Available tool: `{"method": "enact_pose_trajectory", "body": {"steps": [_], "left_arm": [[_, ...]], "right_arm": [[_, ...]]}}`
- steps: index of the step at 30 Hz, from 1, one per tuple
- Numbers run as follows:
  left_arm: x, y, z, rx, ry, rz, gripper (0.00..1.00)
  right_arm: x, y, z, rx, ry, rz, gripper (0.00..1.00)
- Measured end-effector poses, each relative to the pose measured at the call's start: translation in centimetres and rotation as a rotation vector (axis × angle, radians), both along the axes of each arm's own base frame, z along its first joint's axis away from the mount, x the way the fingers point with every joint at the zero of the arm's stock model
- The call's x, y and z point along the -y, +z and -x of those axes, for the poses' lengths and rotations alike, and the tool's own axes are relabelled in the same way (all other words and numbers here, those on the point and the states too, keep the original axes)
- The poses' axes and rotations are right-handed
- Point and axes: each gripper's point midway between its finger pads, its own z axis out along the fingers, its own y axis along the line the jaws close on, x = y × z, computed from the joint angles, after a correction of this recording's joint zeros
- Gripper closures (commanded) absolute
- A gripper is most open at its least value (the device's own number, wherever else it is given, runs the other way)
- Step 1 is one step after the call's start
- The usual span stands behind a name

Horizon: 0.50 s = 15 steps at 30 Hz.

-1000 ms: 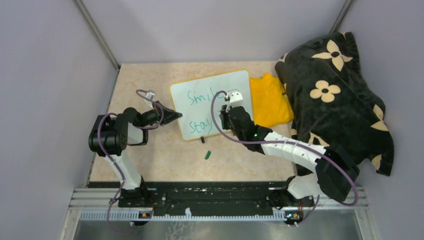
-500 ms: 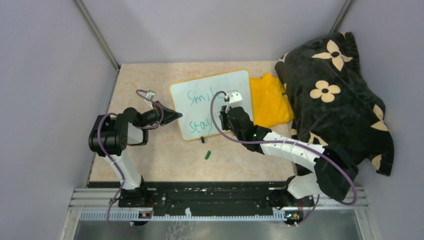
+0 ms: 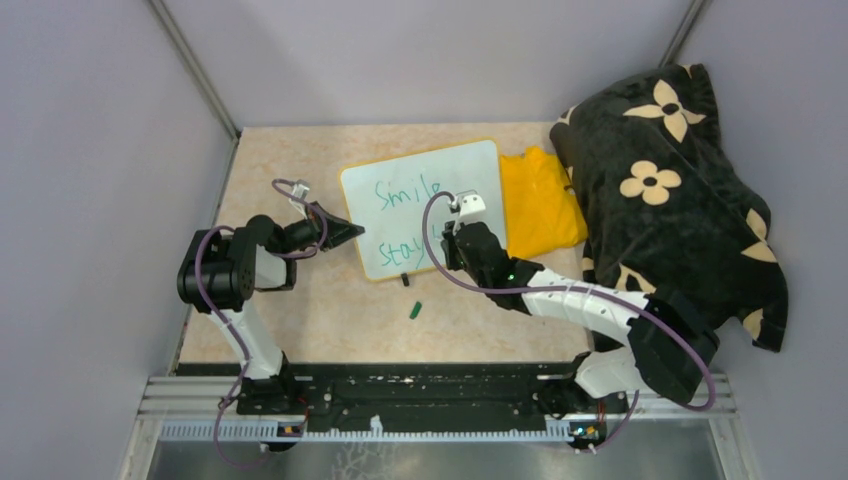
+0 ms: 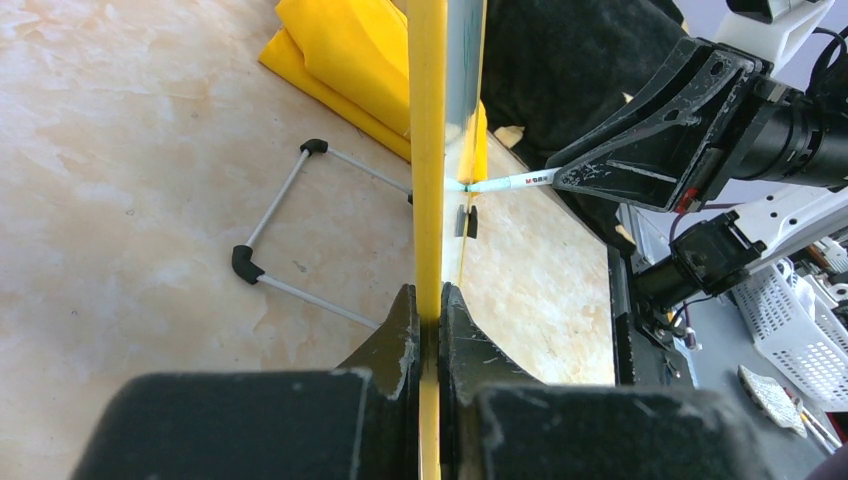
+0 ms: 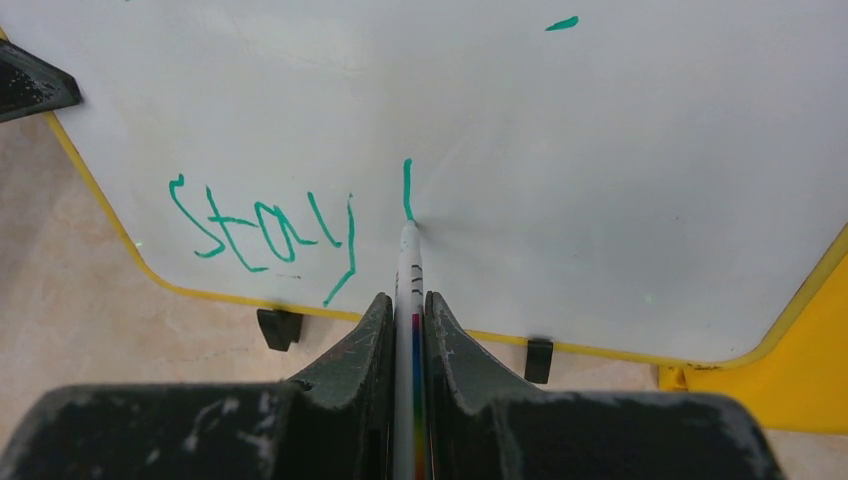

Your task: Write a sentence on the whiteboard

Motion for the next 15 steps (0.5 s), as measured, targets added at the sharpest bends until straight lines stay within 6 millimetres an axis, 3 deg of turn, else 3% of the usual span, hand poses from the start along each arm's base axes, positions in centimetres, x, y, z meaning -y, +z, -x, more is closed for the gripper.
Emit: {"method": "enact_pose_trajectory", "body": {"steps": [15], "left_arm": [[0.0,0.0,0.0,0.001,0.000,0.000,1.00]], "right_arm": [[0.6,-1.9,1.3,-0.040,0.012,0.031,1.00]]}}
